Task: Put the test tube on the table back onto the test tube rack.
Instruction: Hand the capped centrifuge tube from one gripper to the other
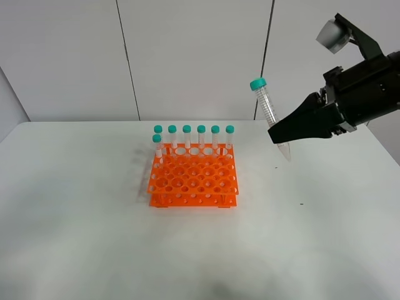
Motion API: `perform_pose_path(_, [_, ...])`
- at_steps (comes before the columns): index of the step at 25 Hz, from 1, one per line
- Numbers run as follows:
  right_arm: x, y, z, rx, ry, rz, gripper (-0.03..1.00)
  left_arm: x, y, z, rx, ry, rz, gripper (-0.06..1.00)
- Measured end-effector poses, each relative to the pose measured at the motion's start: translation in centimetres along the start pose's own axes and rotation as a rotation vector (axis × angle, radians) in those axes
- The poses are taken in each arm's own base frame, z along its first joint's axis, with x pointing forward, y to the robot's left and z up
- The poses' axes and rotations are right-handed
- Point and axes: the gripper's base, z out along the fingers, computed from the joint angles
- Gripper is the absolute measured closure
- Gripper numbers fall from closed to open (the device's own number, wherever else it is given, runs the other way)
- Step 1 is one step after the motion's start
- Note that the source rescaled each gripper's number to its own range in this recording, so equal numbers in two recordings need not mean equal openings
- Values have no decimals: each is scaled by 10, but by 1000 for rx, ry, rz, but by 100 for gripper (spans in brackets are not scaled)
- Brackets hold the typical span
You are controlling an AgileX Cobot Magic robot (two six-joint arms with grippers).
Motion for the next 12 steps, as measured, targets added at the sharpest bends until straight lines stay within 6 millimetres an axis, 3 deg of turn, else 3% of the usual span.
perform_pose_path(4, [-4, 6, 28, -19, 21, -22, 94, 0, 0, 0, 0, 0, 0, -1])
perform_pose_path(8, [1, -7, 69, -31, 97, 17, 94, -2, 0, -1, -1, -14, 0, -1])
perform_pose_path(12, [4, -10, 94, -52, 124, -6, 94, -20, 0, -3, 3, -24, -3, -1])
